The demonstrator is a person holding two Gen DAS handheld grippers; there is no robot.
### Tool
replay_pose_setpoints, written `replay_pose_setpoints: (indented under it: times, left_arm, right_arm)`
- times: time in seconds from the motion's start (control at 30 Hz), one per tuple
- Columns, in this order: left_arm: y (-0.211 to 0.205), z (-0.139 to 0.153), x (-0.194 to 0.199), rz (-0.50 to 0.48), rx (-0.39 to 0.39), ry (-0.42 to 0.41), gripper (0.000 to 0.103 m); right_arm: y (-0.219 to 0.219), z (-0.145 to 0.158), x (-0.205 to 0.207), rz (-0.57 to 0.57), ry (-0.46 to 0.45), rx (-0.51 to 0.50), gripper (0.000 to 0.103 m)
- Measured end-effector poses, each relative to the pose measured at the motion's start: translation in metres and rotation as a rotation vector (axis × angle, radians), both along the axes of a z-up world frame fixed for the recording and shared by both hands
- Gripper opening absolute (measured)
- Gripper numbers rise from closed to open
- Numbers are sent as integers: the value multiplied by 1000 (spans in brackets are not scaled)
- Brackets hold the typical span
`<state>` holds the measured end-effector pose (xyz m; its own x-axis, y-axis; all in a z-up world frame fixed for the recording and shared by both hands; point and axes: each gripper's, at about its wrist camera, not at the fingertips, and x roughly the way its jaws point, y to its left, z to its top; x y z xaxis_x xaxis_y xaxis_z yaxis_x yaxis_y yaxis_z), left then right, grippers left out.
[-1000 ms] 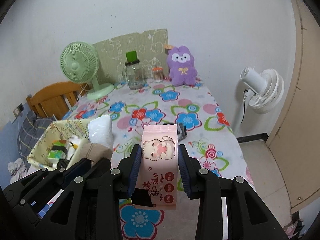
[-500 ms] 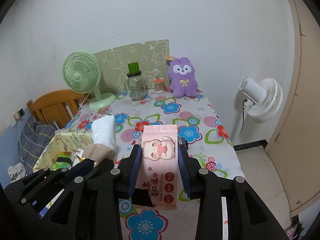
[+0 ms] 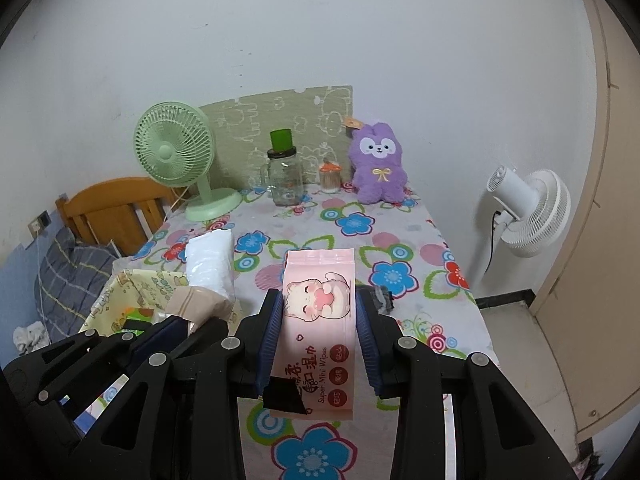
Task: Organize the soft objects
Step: 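Lift and carry the wipes pack with the right tool while the left carries the rolled cloth to the box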
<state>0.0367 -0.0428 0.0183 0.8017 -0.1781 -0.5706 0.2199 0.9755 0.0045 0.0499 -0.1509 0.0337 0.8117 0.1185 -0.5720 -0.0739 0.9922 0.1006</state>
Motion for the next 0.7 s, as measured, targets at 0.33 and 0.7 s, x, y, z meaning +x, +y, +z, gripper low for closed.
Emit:
replay_pose_setpoints:
  times: [0.33, 0.7]
  left_arm:
    - [31, 2, 2, 26, -6, -6, 11]
    - [66, -2, 4, 77, -2, 1, 11]
  right_arm:
    - [32, 5, 5, 47, -10, -15, 40]
    - [70, 4, 12, 112, -8, -18, 40]
